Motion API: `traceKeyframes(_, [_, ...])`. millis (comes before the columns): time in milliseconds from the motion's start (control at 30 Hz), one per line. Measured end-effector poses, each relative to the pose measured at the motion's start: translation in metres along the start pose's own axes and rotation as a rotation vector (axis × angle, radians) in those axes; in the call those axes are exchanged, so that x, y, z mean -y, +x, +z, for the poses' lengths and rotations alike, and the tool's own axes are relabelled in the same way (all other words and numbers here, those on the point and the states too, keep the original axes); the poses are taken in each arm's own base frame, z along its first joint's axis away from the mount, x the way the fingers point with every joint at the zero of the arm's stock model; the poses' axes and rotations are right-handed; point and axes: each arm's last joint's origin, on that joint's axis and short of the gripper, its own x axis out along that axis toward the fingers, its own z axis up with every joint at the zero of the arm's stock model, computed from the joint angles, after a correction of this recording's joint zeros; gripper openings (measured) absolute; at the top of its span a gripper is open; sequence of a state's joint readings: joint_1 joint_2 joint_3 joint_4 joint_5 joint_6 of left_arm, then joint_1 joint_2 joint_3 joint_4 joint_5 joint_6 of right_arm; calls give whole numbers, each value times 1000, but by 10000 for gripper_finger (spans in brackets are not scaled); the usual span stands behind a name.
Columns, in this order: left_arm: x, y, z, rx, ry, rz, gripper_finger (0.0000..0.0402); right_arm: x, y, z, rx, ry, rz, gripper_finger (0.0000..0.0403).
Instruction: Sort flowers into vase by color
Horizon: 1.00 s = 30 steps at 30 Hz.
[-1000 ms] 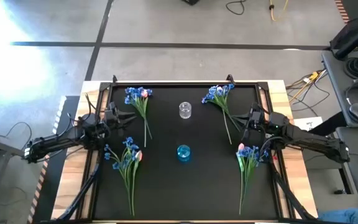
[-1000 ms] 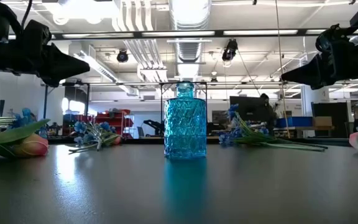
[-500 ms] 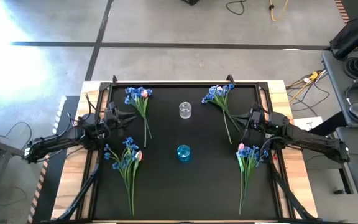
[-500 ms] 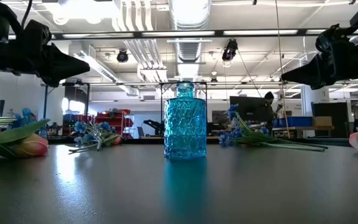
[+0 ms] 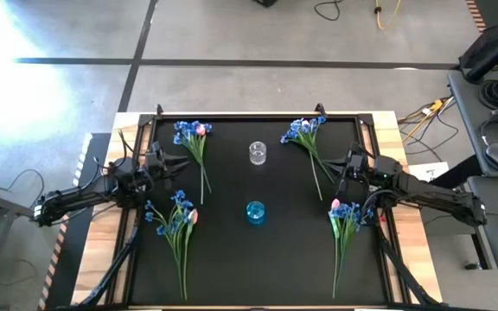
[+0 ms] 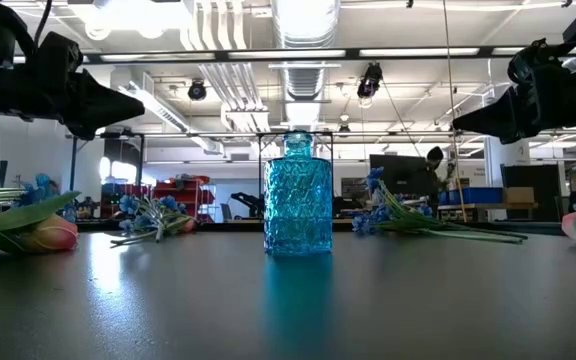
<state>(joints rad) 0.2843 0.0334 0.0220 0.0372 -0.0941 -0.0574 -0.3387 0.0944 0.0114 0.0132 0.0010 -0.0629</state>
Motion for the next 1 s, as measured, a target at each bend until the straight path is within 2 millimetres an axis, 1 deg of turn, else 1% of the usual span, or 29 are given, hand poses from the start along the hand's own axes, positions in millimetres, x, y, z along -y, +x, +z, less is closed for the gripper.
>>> traceKeyframes(333, [0,0,0,1,0,0,77,0,0,0,3,-10,-2,9])
traceKeyframes(467, [0,0,0,0,0,0,77,3,0,8,69,-156,-89,9])
traceKeyframes(567, [0,0,0,0,0,0,77,3,0,8,76,-191,-92,9])
traceKeyframes(633, [0,0,0,0,0,0,77,3,0,9,80,-144,-89,9])
traceKeyframes(800, [0,0,0,1,0,0,77,3,-1,11,112,123,-78,9])
traceKeyframes(1000, [0,0,0,0,0,1,77,4,-5,33,350,142,-51,9])
